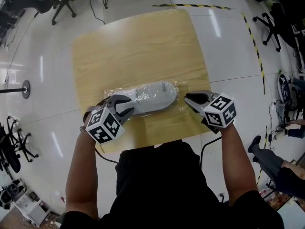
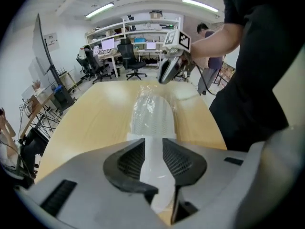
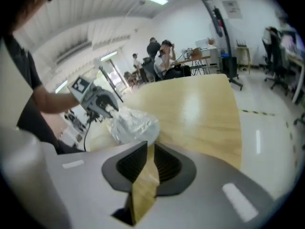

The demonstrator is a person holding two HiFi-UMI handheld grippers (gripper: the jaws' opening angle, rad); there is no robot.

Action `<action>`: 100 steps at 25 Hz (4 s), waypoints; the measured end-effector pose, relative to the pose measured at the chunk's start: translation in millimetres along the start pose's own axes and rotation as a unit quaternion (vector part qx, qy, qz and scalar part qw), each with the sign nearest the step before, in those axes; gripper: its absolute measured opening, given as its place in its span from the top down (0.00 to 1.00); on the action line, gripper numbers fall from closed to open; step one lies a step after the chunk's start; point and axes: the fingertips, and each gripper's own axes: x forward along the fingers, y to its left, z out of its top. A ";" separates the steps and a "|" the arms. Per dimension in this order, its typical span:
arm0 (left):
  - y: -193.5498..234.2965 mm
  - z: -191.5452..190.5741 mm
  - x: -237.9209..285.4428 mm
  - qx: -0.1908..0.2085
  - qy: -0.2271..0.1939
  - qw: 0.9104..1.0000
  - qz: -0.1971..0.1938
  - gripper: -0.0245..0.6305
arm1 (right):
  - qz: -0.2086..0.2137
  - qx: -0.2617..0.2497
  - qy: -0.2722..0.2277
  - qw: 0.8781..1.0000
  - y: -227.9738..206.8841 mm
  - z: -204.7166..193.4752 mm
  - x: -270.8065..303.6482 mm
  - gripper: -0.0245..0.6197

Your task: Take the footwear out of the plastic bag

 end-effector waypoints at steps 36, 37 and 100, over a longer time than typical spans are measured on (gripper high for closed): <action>5.8 15.0 43.0 0.002 0.051 0.998 0.040 0.84 | 0.004 0.276 -0.095 0.956 -35.8 -13.3 -6.6 0.80; 5.7 14.7 43.0 0.002 0.051 0.998 0.039 0.85 | 0.000 0.275 -0.096 0.956 -38.0 -14.6 -9.2 0.80; -47.6 -139.4 -64.4 -0.069 0.119 0.982 0.133 0.92 | -0.013 0.252 -0.059 0.966 44.0 -25.8 23.7 0.80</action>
